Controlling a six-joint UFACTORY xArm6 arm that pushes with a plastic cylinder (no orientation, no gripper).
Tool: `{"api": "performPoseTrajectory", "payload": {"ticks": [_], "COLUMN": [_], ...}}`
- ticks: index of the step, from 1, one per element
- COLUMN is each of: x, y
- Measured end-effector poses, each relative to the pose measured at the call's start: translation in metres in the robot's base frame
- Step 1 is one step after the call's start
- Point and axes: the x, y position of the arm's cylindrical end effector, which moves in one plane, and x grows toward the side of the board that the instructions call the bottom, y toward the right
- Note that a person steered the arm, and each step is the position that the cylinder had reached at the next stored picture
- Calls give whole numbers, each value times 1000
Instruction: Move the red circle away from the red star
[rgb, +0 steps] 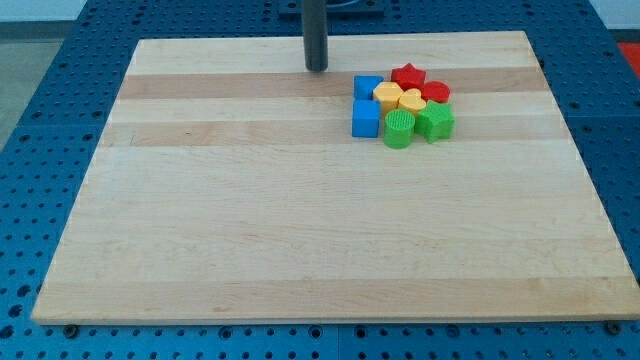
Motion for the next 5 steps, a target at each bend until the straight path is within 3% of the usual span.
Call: {"api": "performPoseTrajectory", "payload": {"ticks": [1, 5], "x": [-19, -9], "y": [68, 106]}}
